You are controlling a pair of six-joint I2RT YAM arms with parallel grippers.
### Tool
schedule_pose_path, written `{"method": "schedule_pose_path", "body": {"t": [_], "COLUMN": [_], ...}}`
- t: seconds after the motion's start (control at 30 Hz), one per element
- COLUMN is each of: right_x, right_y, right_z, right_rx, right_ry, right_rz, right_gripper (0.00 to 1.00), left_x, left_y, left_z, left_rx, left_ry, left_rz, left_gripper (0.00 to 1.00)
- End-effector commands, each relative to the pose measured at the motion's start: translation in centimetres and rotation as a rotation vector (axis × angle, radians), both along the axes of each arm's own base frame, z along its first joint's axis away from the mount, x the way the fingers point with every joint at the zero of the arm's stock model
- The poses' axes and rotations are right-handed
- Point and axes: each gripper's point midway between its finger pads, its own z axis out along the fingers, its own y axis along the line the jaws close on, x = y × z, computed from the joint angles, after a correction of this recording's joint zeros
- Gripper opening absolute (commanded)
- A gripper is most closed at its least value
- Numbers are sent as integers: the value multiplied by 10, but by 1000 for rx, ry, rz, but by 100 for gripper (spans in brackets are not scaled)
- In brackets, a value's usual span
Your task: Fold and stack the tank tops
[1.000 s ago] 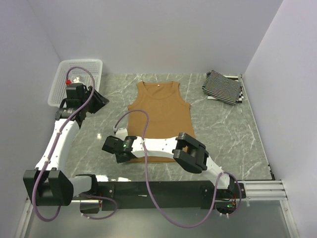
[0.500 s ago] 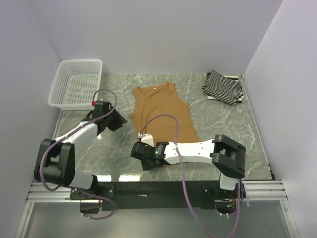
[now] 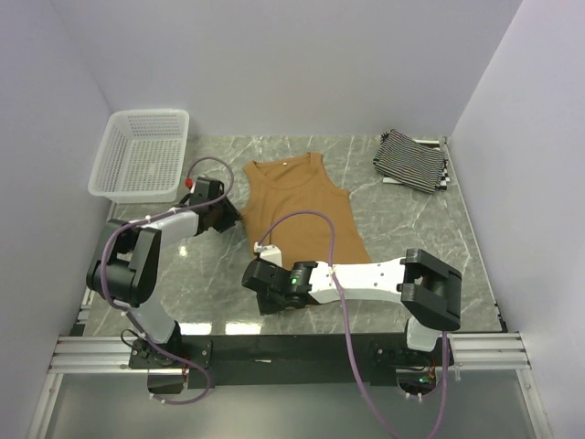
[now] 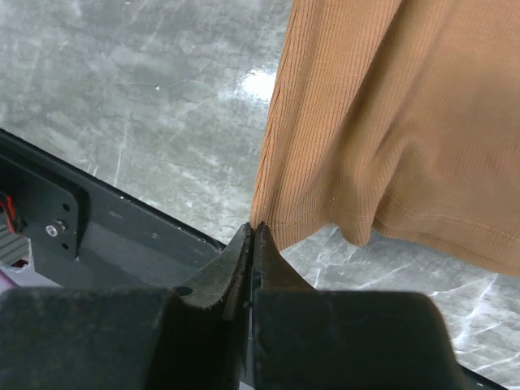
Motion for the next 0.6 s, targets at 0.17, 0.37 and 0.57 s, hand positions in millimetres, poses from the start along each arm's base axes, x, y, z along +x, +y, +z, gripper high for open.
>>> {"method": "schedule_pose_path", "body": {"t": [0.17,0.37,0.57], "right_x": [-8,-9,-12], "right_y": [12,14,22], "right_z": [19,21,18], "right_rx": [75,91,101], "right_ry": [2,6,26], "right_rz": [19,20,30], "right_gripper": [0,0,0], "left_x": [31,34,33], "left_y": [5,7,7], "left_z": [-6,-15,-22], "left_rx": [71,102,109], "left_ry": [-30,-12,8], "left_rz": [24,21,13], "left_gripper": [36,25,3]}}
